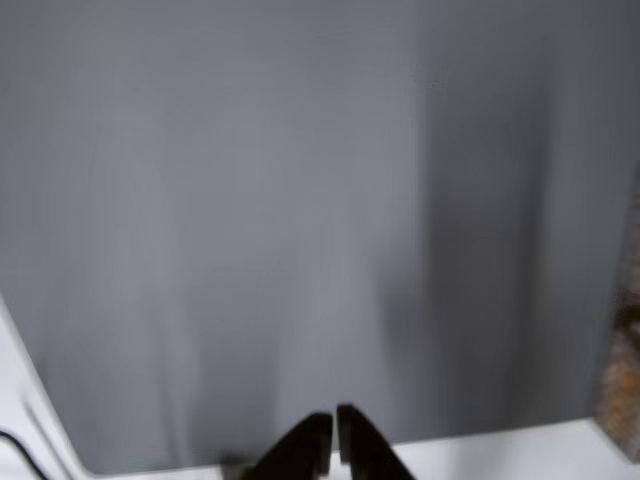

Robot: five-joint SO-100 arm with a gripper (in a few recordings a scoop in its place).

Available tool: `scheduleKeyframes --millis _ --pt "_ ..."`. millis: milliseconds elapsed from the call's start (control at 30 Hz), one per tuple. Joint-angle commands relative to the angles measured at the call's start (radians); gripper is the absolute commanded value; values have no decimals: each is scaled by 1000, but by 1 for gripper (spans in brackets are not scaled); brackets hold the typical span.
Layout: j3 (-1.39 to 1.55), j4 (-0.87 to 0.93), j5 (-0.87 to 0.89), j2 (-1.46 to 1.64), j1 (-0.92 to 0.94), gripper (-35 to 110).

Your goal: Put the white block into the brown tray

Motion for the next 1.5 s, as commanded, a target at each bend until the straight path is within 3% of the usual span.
scheduleKeyframes --millis 0,233,500,633,1067,1467 --pt "124 -46 101 184 -112 0" --pt "463 -121 276 466 -311 0" --pt "736 -279 331 689 -388 0" --pt "871 -365 337 851 -388 0" --pt "1144 -379 365 1226 -350 0" --pt "1236 -385 353 1262 -351 0"
